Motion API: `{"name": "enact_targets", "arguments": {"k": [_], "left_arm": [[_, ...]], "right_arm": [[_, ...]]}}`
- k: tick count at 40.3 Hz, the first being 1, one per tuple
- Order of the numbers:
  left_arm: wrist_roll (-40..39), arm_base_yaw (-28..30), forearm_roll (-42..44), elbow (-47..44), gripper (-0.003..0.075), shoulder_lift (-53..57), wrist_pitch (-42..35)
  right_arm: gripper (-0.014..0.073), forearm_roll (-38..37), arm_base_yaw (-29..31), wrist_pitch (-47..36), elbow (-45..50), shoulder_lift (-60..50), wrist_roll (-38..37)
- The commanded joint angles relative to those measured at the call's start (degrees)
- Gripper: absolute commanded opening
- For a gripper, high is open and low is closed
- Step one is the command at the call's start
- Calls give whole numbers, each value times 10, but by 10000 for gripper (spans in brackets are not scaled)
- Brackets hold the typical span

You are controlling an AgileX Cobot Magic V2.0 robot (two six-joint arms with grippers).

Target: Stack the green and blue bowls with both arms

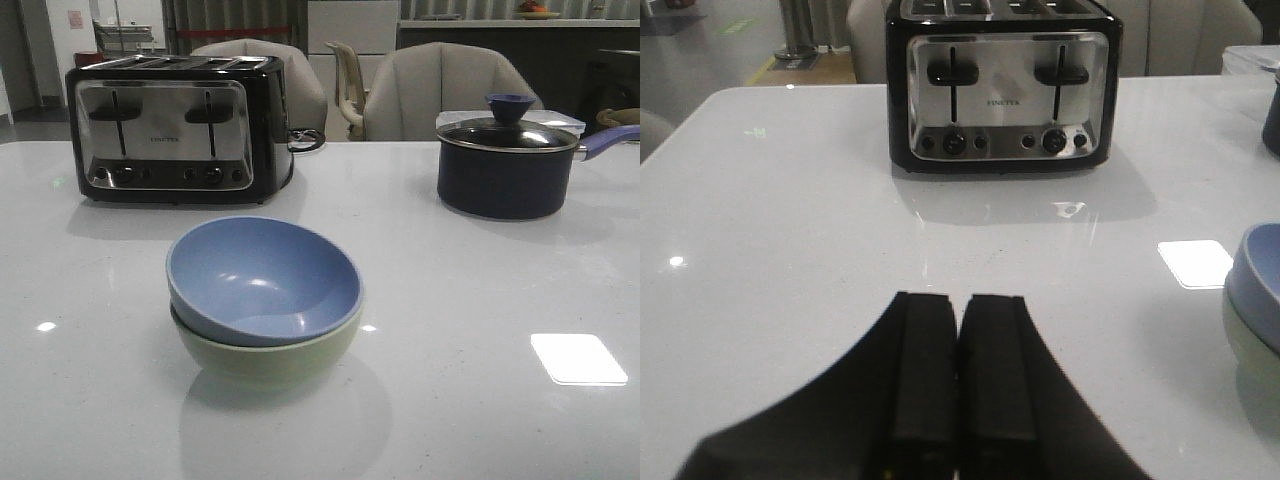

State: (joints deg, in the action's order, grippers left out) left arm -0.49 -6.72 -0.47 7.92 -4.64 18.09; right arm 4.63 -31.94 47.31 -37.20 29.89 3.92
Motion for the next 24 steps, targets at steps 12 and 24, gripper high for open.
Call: {"name": "enact_targets", "arguments": {"k": [12, 24], "left_arm": [[-10, 21, 5, -93, 101, 50, -225], [-10, 54, 5, -93, 101, 62, -226]], "right_arm": [[35, -2, 0, -38, -14, 1, 4], [35, -2, 0, -38, -14, 1, 4]]}}
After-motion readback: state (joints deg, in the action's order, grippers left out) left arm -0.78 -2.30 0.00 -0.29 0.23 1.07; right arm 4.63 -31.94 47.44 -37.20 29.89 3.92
